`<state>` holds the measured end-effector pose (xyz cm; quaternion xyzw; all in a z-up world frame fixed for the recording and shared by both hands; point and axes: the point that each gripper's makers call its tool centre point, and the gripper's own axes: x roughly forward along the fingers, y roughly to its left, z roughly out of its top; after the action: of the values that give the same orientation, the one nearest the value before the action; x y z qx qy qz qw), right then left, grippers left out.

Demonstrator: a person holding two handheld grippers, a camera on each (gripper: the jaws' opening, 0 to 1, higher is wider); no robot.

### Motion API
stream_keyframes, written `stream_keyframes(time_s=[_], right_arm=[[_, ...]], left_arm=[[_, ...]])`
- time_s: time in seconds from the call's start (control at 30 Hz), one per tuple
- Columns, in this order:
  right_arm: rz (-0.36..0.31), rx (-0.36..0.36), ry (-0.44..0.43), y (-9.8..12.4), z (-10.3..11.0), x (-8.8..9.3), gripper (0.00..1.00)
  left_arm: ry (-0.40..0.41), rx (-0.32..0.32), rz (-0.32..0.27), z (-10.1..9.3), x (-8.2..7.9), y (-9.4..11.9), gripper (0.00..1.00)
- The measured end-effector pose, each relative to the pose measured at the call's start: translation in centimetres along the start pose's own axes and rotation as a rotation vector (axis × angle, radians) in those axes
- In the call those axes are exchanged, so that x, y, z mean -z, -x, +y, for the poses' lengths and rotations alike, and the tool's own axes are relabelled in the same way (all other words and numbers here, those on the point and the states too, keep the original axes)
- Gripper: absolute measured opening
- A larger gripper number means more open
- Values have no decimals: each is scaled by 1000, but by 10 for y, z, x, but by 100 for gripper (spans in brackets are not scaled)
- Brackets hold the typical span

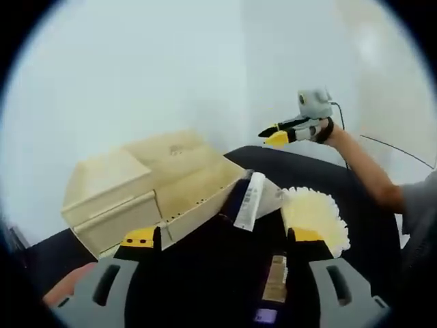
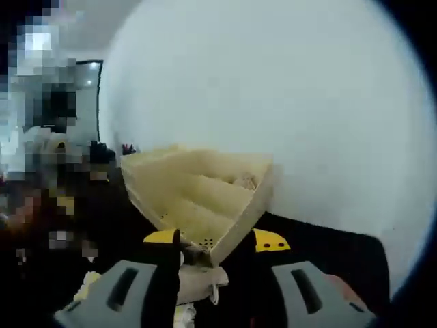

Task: Open the drawer, pick up the cosmetic bottles from the table one by one, place them into the drawer, release the gripper, close the drawer, and move the gripper away

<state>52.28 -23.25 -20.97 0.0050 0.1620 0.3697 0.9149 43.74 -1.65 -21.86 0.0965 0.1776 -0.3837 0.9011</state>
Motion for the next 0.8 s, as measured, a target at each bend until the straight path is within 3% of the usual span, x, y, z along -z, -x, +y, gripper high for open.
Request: stream_keyframes(time_s=[0.07,0.13,0.37,0.6,0.8], right_arm=[[-27,-31,-47,0,-3,2,34],[-12,-62,-94,1,-2,13,33],[65,35,-188,-7,-9,53,29],[158,-27,-373,-23,-14,79,26],[154,3,-471,-32,-28,90,23]], left_arm=[[1,5,-5,-2,0,1,69],[1,8,-9,-4,0,1,69],[-14,-8,3,-4,5,1,68],[-21,1,11,-7,8,-3,67],[-22,-4,18,-5,9,-3,67]])
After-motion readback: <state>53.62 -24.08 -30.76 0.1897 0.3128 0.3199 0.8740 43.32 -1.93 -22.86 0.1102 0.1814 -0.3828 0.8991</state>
